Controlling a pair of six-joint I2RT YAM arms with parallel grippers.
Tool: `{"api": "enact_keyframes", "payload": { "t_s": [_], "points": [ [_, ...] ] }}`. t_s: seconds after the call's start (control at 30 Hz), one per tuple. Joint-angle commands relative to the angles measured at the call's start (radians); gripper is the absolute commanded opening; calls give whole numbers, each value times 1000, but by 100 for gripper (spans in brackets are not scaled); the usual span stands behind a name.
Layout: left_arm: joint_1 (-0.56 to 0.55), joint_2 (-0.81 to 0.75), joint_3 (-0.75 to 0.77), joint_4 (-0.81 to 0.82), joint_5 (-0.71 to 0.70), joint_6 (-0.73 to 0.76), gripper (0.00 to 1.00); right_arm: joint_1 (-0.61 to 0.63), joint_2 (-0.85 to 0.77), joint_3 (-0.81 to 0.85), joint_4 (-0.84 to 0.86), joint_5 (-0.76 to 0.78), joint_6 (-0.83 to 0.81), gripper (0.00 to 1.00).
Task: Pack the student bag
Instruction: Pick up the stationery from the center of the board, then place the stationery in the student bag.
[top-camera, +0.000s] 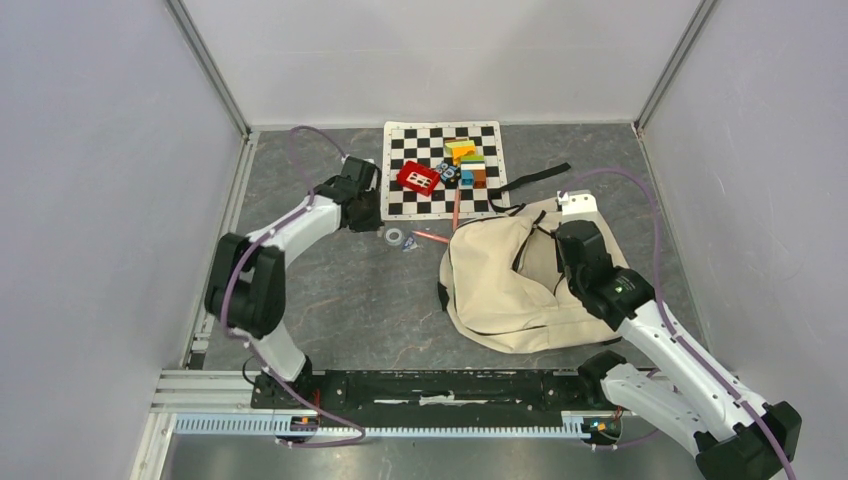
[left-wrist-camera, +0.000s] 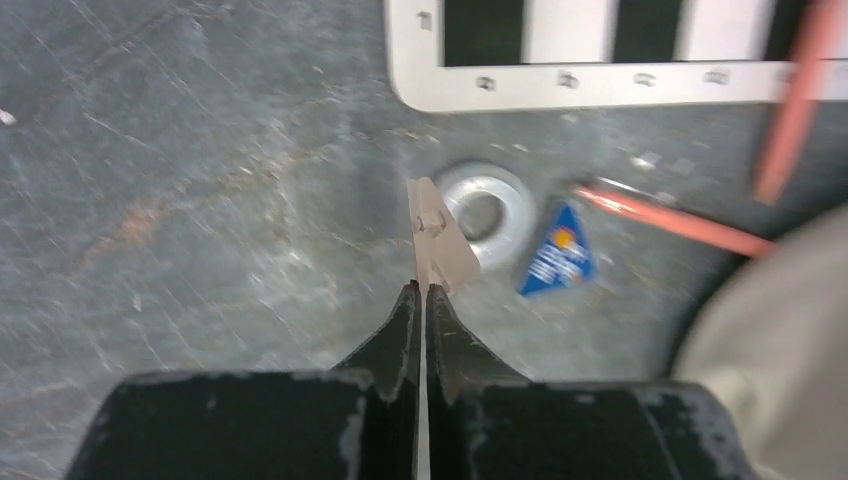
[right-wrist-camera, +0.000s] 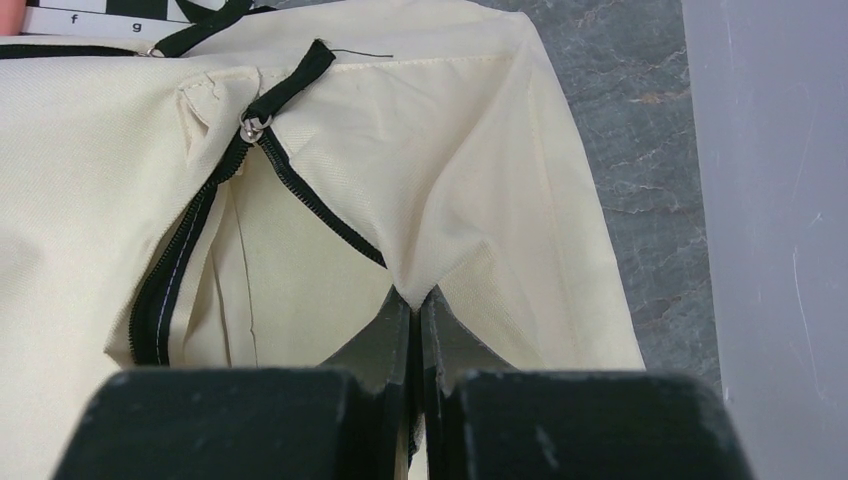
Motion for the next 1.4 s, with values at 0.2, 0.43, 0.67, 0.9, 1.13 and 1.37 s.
{"api": "enact_keyframes", "payload": {
  "t_s": [0.2,0.43,0.67,0.9,1.13,1.37],
  "points": [
    [-311,-398,-177,332,253,-433,2,-1,-39,58,55,-70,-3,0],
    [-521,-305,-147,532,209,-590,2,-2,-35,87,55,-102,-8,0],
    [-609,-99,-33,619,188,-648,2,-1,-31,119,56,-131,5,0],
    [-662,116,125,646,140,-657,2,-2,-37,126,45,-135,7,0],
    [-715,260,276,611,144,-627,11,-1,-36,111,43,-135,11,0],
    [-732,252,275,493,38,-520,55,-1,-36,103,42,-123,11,0]
  ]
}}
